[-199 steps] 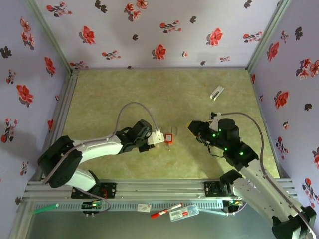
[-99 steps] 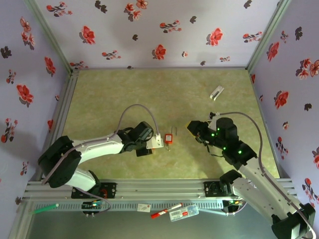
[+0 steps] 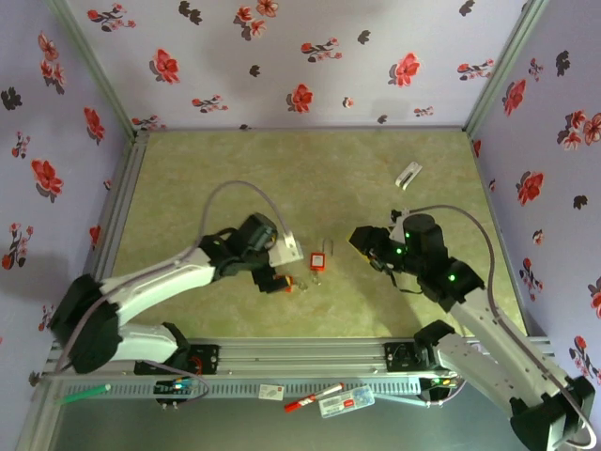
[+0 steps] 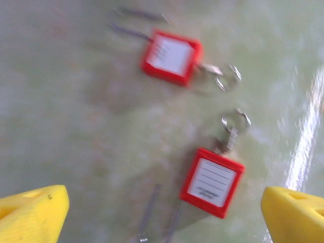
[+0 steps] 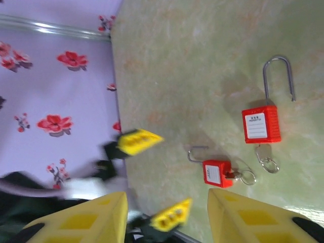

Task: Unlock with the key

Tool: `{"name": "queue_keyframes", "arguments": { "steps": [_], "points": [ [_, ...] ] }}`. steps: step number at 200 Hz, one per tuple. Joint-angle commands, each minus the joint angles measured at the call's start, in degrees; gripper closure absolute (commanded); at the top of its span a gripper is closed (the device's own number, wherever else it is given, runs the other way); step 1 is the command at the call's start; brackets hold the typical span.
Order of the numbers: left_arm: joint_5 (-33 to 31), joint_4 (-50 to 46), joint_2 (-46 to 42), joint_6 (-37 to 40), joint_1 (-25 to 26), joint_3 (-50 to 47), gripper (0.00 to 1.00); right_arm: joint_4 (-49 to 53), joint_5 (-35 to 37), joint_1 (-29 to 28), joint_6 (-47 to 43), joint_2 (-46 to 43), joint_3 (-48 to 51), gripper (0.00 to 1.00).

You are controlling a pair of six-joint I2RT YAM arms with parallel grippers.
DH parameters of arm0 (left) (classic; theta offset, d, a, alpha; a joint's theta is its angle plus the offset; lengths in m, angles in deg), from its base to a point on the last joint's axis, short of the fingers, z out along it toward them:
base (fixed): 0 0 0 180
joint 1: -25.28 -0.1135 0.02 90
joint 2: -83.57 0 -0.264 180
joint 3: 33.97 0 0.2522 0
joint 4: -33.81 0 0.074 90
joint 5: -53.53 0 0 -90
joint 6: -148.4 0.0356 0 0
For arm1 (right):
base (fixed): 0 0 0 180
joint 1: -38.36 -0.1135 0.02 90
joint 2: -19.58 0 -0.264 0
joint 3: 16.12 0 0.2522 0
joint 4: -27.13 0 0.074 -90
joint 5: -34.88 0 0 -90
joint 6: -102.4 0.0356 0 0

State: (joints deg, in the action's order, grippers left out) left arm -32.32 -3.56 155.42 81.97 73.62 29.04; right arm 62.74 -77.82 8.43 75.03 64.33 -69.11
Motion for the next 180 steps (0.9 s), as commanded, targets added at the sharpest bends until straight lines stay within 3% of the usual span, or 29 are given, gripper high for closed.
{"name": "queue_keyframes", "arguments": {
  "steps": [1, 15, 32, 46, 64, 86, 106, 180],
  "points": [
    [1.9, -1.3, -10.0, -13.0, -4.7, 5.1, 0.0, 7.8, -3.5, -1.6, -9.4, 6.5, -5.1, 0.5],
    [0.3, -1.0, -15.4, -19.4, -8.0, 6.9, 0.0, 10.6, -2.4, -4.9, -15.5, 12.8, -9.3, 0.46],
    [-6.8, -2.4, -20.4, -29.5, -11.2, 10.2, 0.0, 13.7, -1.1, -10.3, -23.3, 22.2, -15.7, 0.43],
    [-12.3, -6.9, -22.4, -37.1, -14.5, 15.3, 0.0, 17.0, 0.1, -15.6, -30.3, 30.7, -22.3, 0.4],
    [-13.6, -13.7, -22.4, -42.4, -19.3, 22.8, 0.0, 23.4, 4.1, -23.0, -40.6, 41.9, -31.8, 0.37],
    [-13.7, -20.1, -20.8, -42.2, -21.4, 30.4, 0.0, 33.9, 10.4, -29.9, -51.2, 55.0, -43.6, 0.37],
    [-14.1, -23.1, -20.0, -40.6, -21.8, 34.0, 0.0, 38.5, 14.9, -32.4, -56.2, 62.6, -48.9, 0.37],
    [-15.6, -25.0, -21.2, -39.8, -22.1, 33.3, 0.0, 37.7, 22.0, -33.3, -60.5, 69.2, -51.7, 0.37]
  ]
}}
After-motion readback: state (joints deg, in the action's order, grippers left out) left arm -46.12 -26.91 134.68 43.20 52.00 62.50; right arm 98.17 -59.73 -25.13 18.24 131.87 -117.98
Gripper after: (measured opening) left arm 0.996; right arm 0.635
